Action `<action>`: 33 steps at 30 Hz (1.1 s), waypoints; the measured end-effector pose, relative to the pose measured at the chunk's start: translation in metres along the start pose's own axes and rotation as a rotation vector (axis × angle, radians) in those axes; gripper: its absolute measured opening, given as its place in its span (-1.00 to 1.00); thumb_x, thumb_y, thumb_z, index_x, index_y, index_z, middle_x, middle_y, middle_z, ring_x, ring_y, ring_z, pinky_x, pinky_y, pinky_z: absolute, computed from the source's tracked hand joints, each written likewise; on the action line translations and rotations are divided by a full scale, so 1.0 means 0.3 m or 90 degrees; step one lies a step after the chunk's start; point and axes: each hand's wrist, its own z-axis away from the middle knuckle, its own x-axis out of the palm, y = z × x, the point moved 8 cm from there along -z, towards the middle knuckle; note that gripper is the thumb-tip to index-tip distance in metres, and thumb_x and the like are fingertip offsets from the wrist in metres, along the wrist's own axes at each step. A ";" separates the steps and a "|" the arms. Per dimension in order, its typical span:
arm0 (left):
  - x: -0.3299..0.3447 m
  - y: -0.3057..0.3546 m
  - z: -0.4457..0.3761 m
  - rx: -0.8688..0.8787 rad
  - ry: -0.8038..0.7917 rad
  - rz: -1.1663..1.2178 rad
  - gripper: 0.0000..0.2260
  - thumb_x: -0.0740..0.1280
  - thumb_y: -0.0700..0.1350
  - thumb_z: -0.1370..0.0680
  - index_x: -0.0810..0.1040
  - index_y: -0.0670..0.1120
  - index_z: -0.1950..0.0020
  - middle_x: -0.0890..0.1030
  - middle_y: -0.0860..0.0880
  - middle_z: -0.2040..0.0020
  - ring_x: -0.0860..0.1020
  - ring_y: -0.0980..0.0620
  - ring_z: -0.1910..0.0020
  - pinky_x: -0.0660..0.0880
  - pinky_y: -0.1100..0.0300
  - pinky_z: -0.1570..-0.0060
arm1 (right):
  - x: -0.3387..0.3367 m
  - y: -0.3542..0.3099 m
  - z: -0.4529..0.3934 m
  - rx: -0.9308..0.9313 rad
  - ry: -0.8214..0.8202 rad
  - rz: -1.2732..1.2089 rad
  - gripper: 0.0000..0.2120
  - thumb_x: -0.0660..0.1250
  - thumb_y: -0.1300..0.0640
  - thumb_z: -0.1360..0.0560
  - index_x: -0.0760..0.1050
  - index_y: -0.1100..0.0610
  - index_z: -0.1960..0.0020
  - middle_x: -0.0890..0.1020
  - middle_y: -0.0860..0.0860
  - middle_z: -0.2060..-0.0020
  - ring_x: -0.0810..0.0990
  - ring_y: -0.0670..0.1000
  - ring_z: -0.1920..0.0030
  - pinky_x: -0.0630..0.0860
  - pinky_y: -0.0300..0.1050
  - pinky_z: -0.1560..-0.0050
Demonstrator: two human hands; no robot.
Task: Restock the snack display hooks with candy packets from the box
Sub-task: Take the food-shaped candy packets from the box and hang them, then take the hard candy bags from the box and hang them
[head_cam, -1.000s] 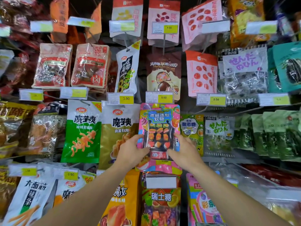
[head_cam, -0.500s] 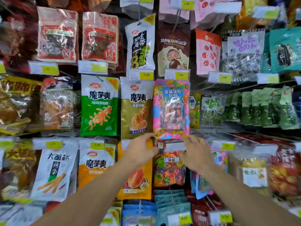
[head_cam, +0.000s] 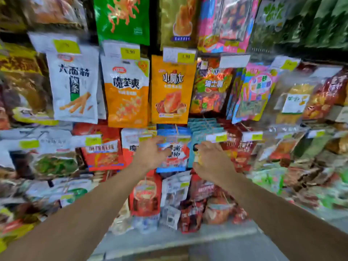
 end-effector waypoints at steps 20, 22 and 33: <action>0.806 -0.958 0.647 -0.442 -0.200 0.091 -0.70 0.42 -0.08 -0.48 0.60 -0.06 -0.21 0.65 -0.04 -0.15 0.63 -0.05 -0.10 0.48 0.14 -0.16 | 1.352 -0.062 0.443 -0.013 -0.457 -0.066 -0.51 0.28 -0.05 -0.50 0.35 0.07 -0.39 0.39 0.04 -0.36 0.34 0.18 -0.37 0.40 0.09 -0.30; 0.914 -1.048 0.711 -0.485 -0.215 0.091 -0.71 0.40 -0.09 -0.49 0.59 -0.06 -0.21 0.64 -0.05 -0.16 0.61 -0.07 -0.12 0.48 0.15 -0.14 | 1.508 -0.035 0.487 -0.014 -0.506 -0.068 -0.50 0.28 -0.04 -0.50 0.34 0.07 -0.40 0.39 0.03 -0.36 0.35 0.17 -0.37 0.42 0.08 -0.29; 1.470 -1.532 0.979 -0.704 -0.195 0.184 -0.61 0.39 -0.07 -0.50 0.53 -0.01 -0.32 0.59 0.05 -0.27 0.57 0.02 -0.16 0.49 0.24 -0.10 | 2.255 0.124 0.654 -0.015 -0.666 -0.081 -0.57 0.32 0.00 -0.43 0.44 0.12 -0.26 0.49 0.12 -0.19 0.47 0.21 -0.24 0.50 0.05 -0.14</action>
